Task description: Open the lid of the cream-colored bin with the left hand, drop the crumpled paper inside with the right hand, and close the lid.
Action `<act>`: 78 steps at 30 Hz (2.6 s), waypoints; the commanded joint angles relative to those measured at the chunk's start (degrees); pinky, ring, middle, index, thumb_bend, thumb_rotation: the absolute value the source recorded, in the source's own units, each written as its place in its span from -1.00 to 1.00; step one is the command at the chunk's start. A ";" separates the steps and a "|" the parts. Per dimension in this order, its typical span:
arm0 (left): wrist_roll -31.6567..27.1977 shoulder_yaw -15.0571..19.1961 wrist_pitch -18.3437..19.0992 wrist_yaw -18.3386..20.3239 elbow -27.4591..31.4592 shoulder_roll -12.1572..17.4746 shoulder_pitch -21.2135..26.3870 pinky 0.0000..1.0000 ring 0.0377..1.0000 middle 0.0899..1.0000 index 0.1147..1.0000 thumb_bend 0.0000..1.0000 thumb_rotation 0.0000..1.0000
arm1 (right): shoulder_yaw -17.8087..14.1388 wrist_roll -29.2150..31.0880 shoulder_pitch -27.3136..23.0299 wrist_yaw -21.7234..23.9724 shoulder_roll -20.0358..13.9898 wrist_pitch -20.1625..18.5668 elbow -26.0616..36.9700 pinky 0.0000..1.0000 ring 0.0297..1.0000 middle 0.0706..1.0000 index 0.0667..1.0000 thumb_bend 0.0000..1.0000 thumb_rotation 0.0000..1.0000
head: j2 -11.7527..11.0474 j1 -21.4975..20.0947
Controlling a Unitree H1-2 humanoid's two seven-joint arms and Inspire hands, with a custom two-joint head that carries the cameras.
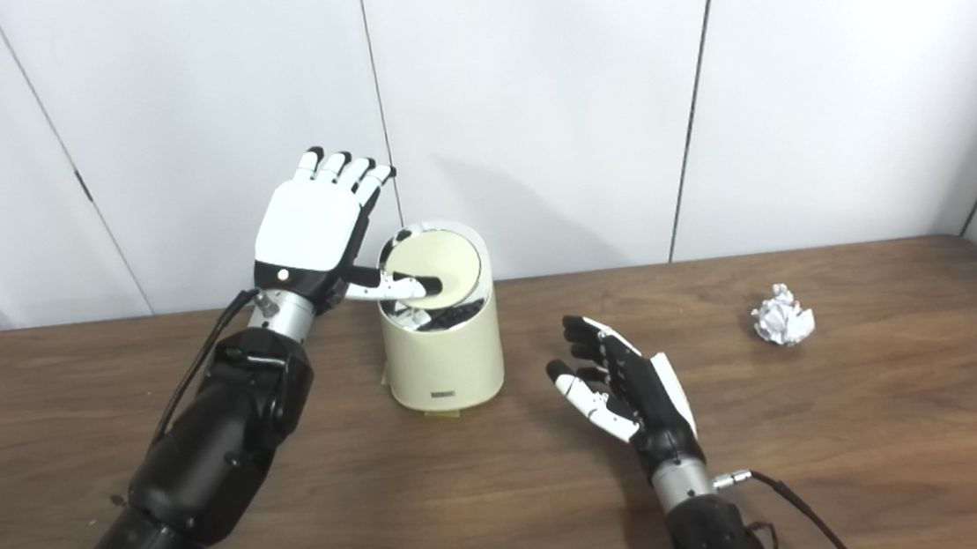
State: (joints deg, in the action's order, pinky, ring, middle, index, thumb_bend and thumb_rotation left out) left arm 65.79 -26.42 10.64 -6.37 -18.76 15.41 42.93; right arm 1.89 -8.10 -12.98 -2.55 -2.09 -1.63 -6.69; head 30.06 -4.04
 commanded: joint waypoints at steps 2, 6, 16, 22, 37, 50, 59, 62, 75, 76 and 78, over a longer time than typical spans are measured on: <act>1.43 0.08 0.26 -1.11 0.42 0.91 4.34 1.00 0.88 0.83 0.83 0.99 0.43 | -0.09 0.31 -2.40 -0.14 0.23 1.39 1.65 0.55 0.67 0.66 0.62 -0.55 -0.07 | 0.12 -0.07; 1.84 -0.37 0.38 -1.36 -0.93 1.21 4.70 1.00 0.88 0.83 0.84 1.00 0.23 | -0.05 0.68 -2.39 0.15 0.09 2.06 1.46 0.55 0.68 0.66 0.62 -0.56 -0.05 | 0.21 -0.09; 3.83 -3.50 0.02 -3.44 -3.99 2.05 4.86 1.00 0.90 0.83 0.82 1.00 -0.15 | 0.09 0.36 -2.29 0.05 0.14 1.54 1.95 0.54 0.67 0.66 0.62 -0.57 -0.07 | 0.51 -0.19; 6.92 -6.23 0.27 -3.39 -4.37 3.02 4.81 1.00 0.94 0.86 0.87 1.00 -0.23 | 0.09 -0.02 -2.20 -0.03 0.18 0.16 2.80 0.53 0.66 0.65 0.61 -0.55 -0.05 | 0.49 -0.16; -1.55 1.46 1.45 2.14 5.86 2.51 3.43 1.00 0.85 0.79 0.78 0.38 0.98 | 0.21 -0.41 -2.35 0.12 -0.68 2.26 1.60 0.54 0.67 0.66 0.62 -0.57 -0.08 | 0.41 0.07; -2.25 7.92 4.35 5.22 11.75 2.77 5.51 1.00 0.89 0.87 0.87 0.51 1.00 | 0.39 -1.59 -2.26 -0.55 -0.53 2.13 1.79 0.49 0.65 0.63 0.59 -0.57 -0.06 | 0.36 0.10; -14.54 14.47 1.13 6.54 18.43 1.41 -0.65 0.88 0.86 0.83 0.84 0.44 1.00 | 0.85 -3.71 -2.47 -0.39 -1.92 1.64 2.59 0.46 0.62 0.62 0.58 -0.55 -0.07 | 0.25 0.29; -26.80 18.45 -1.95 8.79 21.50 0.10 -5.19 0.47 0.70 0.78 0.79 0.29 0.92 | 2.49 -9.95 -3.22 -0.13 -4.62 -2.24 6.41 0.34 0.54 0.62 0.60 -0.37 -0.03 | 0.44 0.28; -42.20 23.58 -13.72 6.31 24.03 -1.89 -24.35 0.35 0.56 0.60 0.60 -0.07 0.80 | 7.32 -29.28 -12.35 8.54 -17.28 -11.19 17.08 0.27 0.56 0.68 0.59 0.74 -0.37 | 0.27 -0.26; -42.33 23.54 -14.41 6.34 23.83 -1.77 -25.20 0.35 0.55 0.59 0.59 -0.06 0.80 | 7.45 -30.57 -13.18 9.08 -18.45 -11.32 16.53 0.25 0.55 0.68 0.60 0.79 -0.38 | 0.23 -0.24; -43.86 23.44 -15.76 7.36 23.39 -1.35 -26.60 0.30 0.50 0.56 0.60 -0.07 0.80 | 7.20 -31.30 -14.73 9.73 -20.49 -10.83 14.57 0.26 0.56 0.69 0.63 0.87 -0.36 | 0.24 -0.36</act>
State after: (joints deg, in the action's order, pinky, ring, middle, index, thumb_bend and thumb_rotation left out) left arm 22.95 -3.41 -1.99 1.74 3.67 13.38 13.94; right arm 9.92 -38.50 -24.85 7.11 -20.83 -13.01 8.07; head 30.23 -4.39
